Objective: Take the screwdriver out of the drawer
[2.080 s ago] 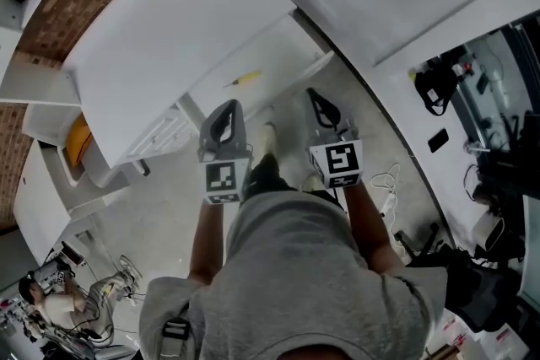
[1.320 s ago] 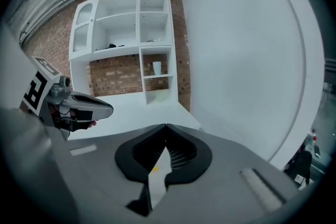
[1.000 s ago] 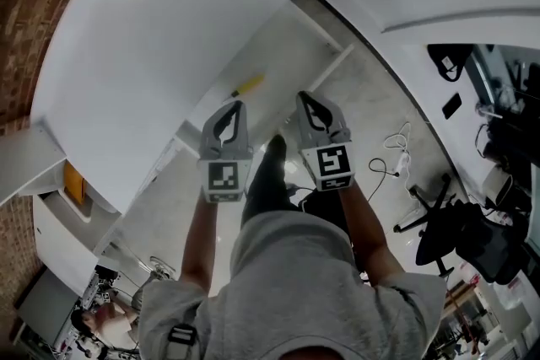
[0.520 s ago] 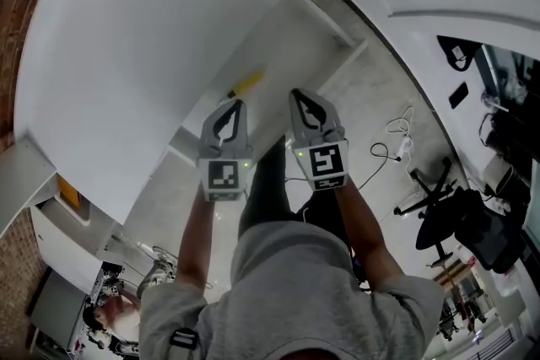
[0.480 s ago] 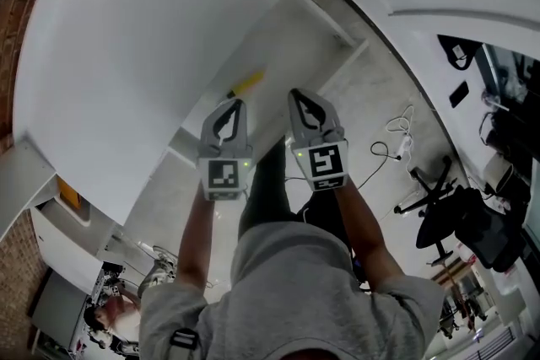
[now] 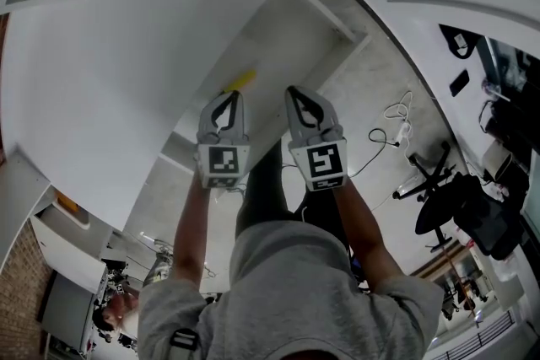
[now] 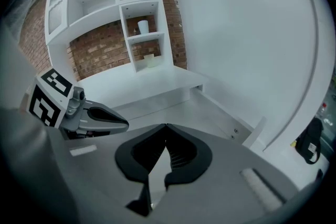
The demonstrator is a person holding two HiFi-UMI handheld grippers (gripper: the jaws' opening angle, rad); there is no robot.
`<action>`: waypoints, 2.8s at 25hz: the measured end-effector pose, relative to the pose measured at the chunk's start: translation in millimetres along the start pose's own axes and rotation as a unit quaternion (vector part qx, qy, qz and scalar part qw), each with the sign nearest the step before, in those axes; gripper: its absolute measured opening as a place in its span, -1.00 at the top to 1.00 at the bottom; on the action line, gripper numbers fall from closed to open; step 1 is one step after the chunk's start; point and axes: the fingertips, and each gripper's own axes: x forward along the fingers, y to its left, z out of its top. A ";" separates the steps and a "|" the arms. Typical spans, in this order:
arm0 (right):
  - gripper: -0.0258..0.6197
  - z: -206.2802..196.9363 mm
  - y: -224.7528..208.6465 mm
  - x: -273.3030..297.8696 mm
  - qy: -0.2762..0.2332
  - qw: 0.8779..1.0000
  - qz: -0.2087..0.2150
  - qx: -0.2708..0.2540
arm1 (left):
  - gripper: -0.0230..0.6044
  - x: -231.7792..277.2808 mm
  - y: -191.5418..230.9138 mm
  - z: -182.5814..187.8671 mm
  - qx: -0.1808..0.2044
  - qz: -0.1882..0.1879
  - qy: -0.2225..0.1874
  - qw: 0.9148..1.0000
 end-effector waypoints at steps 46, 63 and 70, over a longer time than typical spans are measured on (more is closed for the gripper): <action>0.91 -13.6 -35.8 5.1 0.007 0.999 -0.011 0.048 | 0.66 70.5 -5.7 -96.4 0.067 -0.018 0.190 0.979; 0.91 -0.3 -45.0 -18.8 -0.011 0.999 -0.027 0.041 | 0.66 63.0 -10.8 -48.4 0.064 -0.005 0.137 0.989; 0.91 21.5 -44.3 -46.8 -0.031 0.998 -0.037 0.032 | 0.66 44.0 -21.7 -5.7 0.071 -0.004 0.099 0.992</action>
